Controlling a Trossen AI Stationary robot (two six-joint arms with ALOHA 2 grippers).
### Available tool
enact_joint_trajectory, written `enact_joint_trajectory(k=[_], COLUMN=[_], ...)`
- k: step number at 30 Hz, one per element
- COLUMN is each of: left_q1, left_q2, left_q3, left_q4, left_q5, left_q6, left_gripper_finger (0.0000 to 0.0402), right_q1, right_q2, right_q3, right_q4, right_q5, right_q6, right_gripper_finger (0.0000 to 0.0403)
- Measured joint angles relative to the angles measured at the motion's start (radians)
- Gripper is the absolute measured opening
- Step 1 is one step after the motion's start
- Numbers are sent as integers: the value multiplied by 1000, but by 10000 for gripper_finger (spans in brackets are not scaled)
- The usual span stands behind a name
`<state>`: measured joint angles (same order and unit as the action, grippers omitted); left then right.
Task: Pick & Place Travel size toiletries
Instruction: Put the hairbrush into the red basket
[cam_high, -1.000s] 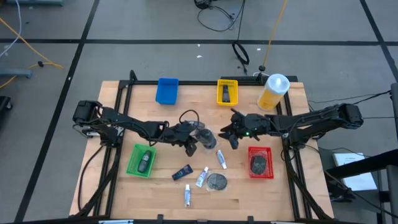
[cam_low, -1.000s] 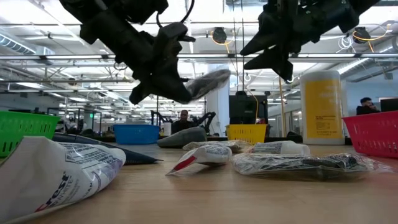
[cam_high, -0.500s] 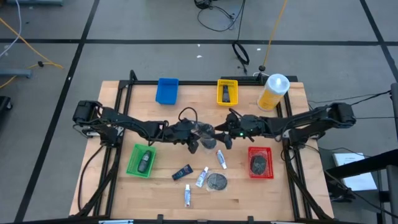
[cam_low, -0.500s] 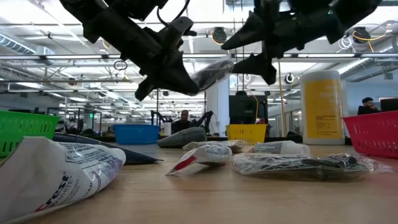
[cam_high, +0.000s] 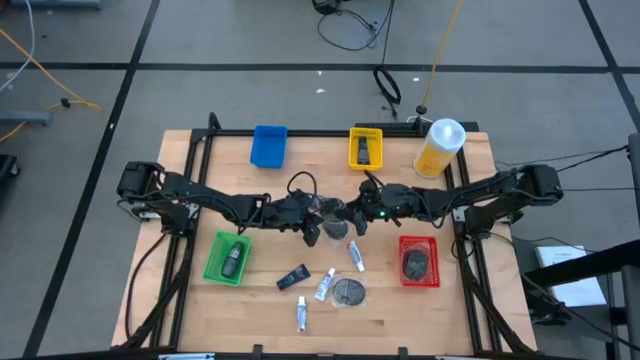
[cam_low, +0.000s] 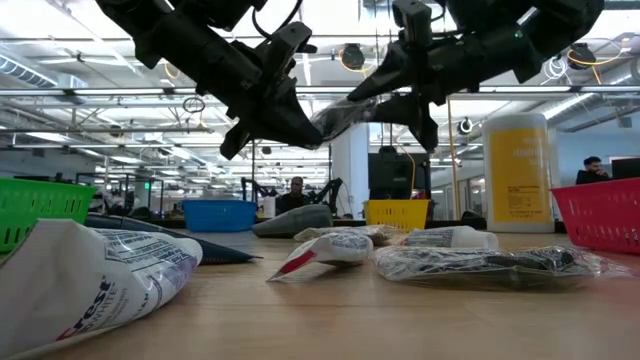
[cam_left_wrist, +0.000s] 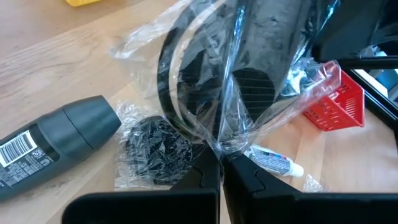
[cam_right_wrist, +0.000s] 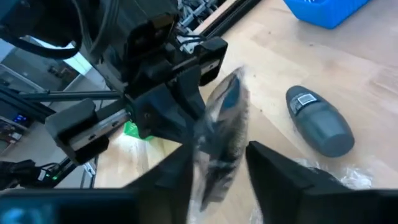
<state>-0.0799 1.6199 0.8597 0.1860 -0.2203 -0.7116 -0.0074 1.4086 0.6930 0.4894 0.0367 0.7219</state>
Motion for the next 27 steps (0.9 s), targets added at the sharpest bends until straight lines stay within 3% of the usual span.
enact_joint_trajectory(k=[6,16,22,27], left_q1=[0,0,0,1], left_q2=[0,0,0,0], left_q3=[0,0,0,0], left_q4=[-1,1,8,10], left_q5=[0,2,47,112], left_q6=[23,36,53,53], left_gripper_finger=[3,21,83,157], right_q1=[0,0,0,-8], right_q2=[0,0,-16,-112], right_q3=[0,0,0,1], right_q4=[3,-2,-37,-211], right_q5=[-16,-16,-20,-16], right_q6=[0,24,21,-14], right_gripper_finger=[21,23,22,22])
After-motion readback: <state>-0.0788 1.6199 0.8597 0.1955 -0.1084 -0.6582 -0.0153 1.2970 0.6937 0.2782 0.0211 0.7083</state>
